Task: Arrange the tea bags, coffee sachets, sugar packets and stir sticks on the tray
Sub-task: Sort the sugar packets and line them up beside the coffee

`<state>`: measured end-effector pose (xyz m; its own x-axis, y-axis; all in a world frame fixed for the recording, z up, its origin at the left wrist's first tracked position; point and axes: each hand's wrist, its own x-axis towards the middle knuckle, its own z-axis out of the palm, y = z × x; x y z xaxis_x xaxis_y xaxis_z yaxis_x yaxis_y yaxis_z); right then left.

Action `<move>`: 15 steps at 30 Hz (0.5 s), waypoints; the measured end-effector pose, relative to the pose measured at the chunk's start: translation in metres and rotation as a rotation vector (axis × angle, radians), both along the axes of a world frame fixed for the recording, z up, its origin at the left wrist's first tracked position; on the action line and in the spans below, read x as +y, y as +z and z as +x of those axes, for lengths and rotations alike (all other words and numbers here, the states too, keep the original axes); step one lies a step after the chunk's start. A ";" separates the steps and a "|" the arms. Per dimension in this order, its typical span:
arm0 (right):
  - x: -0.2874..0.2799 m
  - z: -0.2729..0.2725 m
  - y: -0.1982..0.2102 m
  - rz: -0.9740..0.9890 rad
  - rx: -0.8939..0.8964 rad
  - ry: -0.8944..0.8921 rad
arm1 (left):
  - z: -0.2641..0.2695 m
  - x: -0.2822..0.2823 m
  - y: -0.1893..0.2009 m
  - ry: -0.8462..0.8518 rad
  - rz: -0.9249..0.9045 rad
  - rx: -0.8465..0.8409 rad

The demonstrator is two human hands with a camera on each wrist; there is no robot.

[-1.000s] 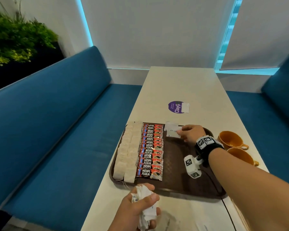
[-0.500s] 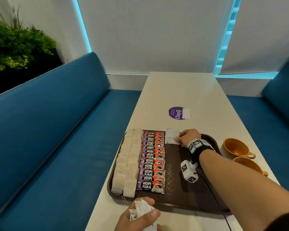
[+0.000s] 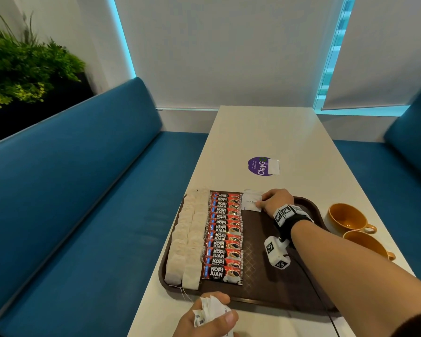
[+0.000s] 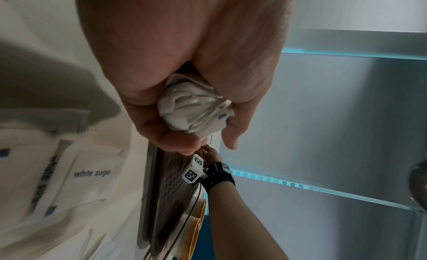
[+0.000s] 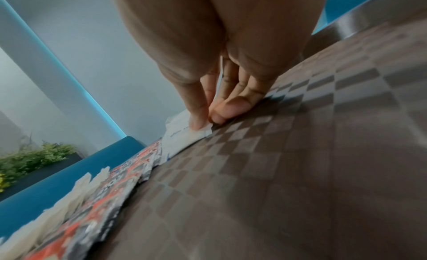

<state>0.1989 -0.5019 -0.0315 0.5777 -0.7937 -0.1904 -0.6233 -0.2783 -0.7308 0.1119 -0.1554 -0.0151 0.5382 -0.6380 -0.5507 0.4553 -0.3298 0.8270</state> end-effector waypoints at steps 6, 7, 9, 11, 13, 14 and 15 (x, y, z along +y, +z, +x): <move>0.003 0.000 0.001 0.002 -0.011 -0.048 | 0.000 0.007 -0.006 -0.063 -0.017 -0.145; 0.003 0.000 0.001 0.006 -0.022 -0.054 | -0.001 0.008 -0.003 -0.087 -0.032 -0.155; 0.003 0.001 -0.001 0.020 -0.042 -0.055 | -0.002 0.009 -0.001 -0.123 -0.008 -0.169; 0.004 0.002 -0.001 0.035 -0.054 -0.047 | 0.000 0.010 -0.012 -0.061 0.032 -0.139; 0.006 0.002 0.000 0.044 -0.054 -0.039 | -0.004 0.010 -0.019 -0.078 0.046 -0.137; 0.007 0.002 0.001 0.049 -0.054 -0.037 | -0.004 0.010 -0.020 -0.072 0.035 -0.122; 0.007 0.001 0.002 0.056 -0.055 -0.037 | -0.004 0.011 -0.018 -0.070 0.019 -0.101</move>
<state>0.1995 -0.4944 -0.0299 0.5587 -0.8038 -0.2042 -0.5908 -0.2130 -0.7782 0.1082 -0.1439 -0.0334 0.5462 -0.6661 -0.5078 0.3449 -0.3736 0.8611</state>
